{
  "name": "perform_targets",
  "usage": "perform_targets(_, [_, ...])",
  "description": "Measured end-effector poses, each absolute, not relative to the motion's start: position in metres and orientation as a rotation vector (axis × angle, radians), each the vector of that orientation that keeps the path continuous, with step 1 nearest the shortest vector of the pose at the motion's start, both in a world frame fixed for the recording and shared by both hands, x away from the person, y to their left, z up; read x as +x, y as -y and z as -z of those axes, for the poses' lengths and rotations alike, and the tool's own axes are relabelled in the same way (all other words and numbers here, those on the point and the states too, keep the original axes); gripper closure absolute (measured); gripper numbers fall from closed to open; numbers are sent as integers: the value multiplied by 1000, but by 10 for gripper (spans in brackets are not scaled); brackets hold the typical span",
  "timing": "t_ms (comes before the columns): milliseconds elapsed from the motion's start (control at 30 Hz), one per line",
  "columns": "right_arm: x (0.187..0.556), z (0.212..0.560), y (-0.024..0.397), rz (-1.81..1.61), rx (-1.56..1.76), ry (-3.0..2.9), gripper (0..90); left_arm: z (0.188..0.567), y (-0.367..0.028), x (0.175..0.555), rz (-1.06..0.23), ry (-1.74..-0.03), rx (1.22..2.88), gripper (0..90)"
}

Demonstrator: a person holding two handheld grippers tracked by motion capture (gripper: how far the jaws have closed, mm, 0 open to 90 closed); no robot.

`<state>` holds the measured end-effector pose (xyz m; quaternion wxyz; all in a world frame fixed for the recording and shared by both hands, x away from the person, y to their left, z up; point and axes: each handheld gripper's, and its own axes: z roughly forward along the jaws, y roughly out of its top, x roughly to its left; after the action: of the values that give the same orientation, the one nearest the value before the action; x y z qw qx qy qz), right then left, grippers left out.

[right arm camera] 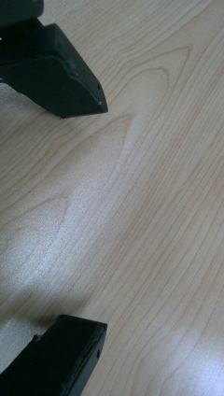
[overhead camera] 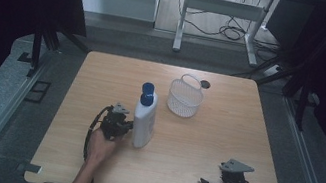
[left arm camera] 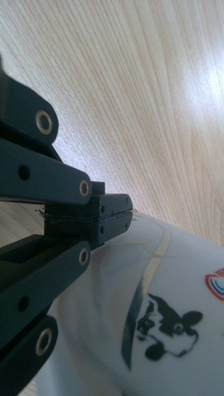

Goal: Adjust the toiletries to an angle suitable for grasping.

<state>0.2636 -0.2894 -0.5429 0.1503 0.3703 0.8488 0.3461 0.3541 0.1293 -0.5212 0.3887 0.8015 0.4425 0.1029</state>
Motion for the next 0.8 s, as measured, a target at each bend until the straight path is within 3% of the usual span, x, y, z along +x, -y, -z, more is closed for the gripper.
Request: perform_targets(800, [264,543,289,-994,1064,-2438,0,521,-109,353,-225,-1082,2048,892])
